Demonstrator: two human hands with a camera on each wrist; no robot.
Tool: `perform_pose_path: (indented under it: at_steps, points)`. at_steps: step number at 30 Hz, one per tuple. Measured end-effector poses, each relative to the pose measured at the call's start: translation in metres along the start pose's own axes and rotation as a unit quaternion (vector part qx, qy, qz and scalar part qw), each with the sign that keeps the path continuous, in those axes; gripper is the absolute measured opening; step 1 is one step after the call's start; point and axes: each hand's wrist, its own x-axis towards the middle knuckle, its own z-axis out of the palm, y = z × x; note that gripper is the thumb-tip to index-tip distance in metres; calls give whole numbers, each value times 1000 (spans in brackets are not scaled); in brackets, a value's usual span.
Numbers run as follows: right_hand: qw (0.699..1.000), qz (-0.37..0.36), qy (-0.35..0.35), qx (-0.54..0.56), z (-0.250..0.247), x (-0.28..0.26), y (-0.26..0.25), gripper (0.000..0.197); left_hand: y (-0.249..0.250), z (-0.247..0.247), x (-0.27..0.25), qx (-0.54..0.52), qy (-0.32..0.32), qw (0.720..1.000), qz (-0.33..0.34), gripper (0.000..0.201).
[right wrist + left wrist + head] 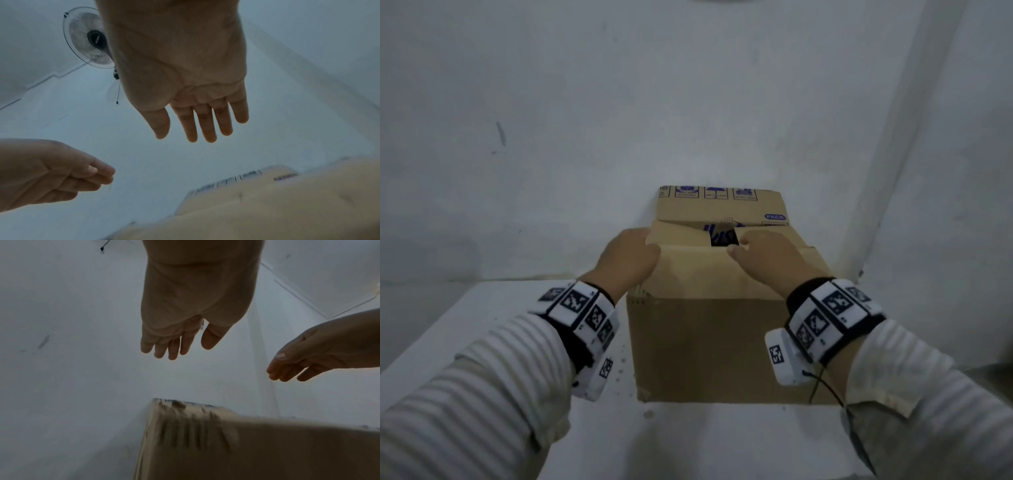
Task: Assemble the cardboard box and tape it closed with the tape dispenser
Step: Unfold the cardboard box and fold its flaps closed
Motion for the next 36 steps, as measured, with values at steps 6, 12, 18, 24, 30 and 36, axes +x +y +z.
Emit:
perform_pose_path:
  at_steps: [6,12,18,24,30,36]
  points:
    - [998,-22,54,-4,-55,67,3,37,46,-36,76,1,16,1000,-17,35]
    - [998,-12,63,-29,-63,149,36,40,63,-25,168,49,8,997,-67,37]
    - [999,-12,2,-52,-44,230,66,30,68,6,231,86,-47,991,-96,43]
    - [996,-21,-37,-76,-33,285,85,27,49,27,268,73,-63,977,-190,19]
    - [992,-33,-88,-80,-20,307,99,40,32,37,286,-46,-99,957,-268,58]
    - [992,-36,-102,-72,-16,308,95,43,28,44,293,-171,-97,945,-262,37]
